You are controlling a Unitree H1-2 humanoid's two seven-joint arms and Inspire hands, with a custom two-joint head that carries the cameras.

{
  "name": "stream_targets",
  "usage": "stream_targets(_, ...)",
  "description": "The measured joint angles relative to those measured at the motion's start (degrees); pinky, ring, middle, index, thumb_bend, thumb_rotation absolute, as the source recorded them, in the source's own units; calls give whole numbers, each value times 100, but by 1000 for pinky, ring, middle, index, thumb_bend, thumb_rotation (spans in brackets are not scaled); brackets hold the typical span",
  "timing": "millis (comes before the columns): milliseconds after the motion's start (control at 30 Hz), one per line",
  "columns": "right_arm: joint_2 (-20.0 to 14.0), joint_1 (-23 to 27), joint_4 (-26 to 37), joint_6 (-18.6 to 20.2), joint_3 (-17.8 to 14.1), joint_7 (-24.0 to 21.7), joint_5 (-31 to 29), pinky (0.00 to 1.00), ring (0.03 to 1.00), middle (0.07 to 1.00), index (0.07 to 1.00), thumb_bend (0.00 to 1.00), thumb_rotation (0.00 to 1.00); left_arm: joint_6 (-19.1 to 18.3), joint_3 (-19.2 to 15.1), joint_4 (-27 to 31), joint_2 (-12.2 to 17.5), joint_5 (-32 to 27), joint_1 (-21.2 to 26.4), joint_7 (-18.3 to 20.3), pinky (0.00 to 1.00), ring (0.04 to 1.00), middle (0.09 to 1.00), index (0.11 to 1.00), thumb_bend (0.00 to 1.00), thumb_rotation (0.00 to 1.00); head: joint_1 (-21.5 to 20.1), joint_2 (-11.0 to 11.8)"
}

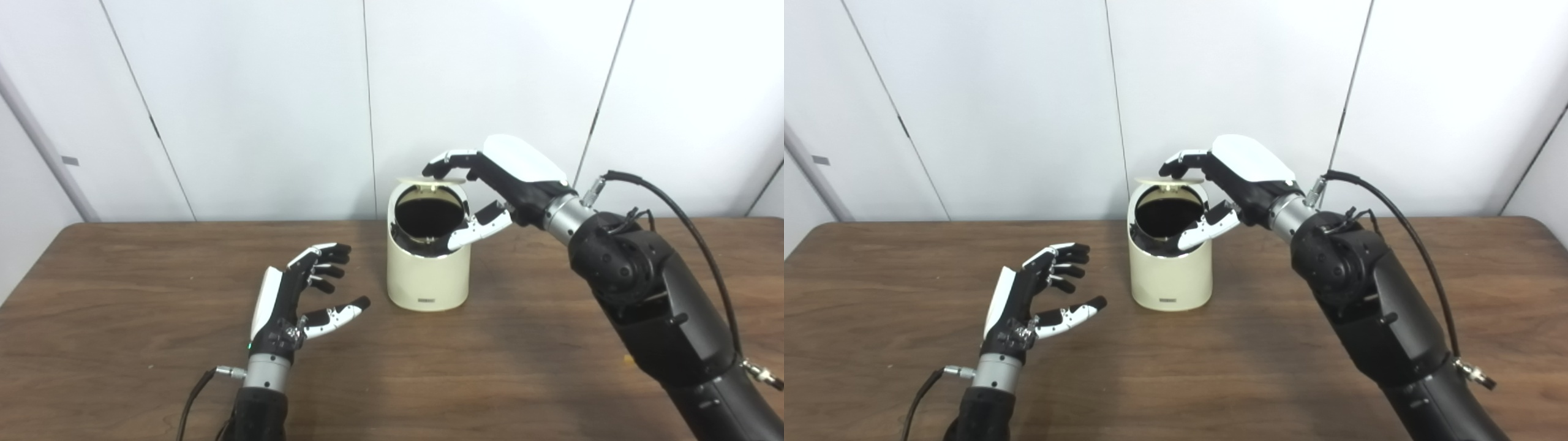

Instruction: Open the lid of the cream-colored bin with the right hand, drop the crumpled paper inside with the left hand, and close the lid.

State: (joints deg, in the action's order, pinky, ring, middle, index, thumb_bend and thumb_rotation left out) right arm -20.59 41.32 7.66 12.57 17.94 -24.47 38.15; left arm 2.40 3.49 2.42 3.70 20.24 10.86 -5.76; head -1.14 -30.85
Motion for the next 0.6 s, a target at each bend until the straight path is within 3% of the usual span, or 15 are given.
stream_targets(233, -1, -123, 186, 67, 21, -247, 19, 781, 856, 723, 723, 796, 390, -115, 26, 41, -22, 3, 0, 5, 545, 653, 710, 716, 703, 27, 44, -70)
stream_targets(600, -5, -268, 325, 55, 34, -487, 32, 791, 855, 713, 711, 799, 395, -131, 42, 42, -34, 4, 0, 5, 556, 662, 713, 722, 701, 43, 97, -184)
